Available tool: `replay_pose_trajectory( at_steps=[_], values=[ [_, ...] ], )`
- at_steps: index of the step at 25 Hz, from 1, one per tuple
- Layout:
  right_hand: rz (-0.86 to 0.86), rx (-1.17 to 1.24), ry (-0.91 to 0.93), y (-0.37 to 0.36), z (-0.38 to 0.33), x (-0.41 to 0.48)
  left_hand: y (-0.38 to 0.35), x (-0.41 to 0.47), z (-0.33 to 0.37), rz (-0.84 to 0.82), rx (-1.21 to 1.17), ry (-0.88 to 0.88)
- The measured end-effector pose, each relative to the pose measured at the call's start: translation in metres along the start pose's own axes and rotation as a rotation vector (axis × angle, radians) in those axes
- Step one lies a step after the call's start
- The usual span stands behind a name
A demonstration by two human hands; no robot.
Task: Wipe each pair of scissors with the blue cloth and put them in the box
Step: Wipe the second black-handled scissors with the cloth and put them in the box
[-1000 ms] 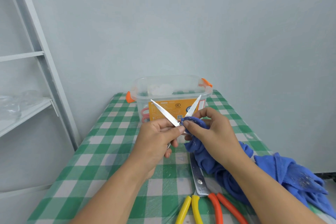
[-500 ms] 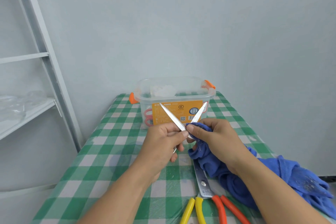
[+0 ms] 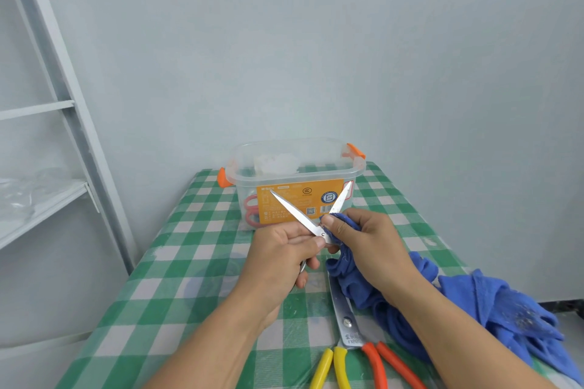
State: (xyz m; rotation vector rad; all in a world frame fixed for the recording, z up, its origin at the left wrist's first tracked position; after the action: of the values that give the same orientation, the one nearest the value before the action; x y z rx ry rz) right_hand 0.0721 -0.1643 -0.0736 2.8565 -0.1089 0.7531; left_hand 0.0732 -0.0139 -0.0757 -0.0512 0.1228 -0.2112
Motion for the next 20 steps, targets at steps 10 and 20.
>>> replay_pose_trajectory(
  at_steps=[10, 20],
  values=[
    [0.172, -0.011, 0.118, 0.005, -0.003, 0.004, 0.004, 0.001, 0.0, 0.014, -0.064, 0.0],
    [0.123, 0.1, 0.203, 0.012, -0.01, 0.004, 0.009, 0.005, 0.002, 0.037, -0.107, 0.021]
  ],
)
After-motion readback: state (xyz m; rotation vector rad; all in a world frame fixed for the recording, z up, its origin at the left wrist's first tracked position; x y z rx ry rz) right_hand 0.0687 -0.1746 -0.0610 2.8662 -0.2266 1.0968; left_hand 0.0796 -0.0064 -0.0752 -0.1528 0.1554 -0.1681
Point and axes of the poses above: each hand's wrist, its own x-axis towards the middle knuckle, its own y-axis out of the back of the hand, z = x × y, the point moved 1 cm from there along x, towards the middle knuckle, and after that the axes turned 13 degrees about y, right-handed, at the moved point
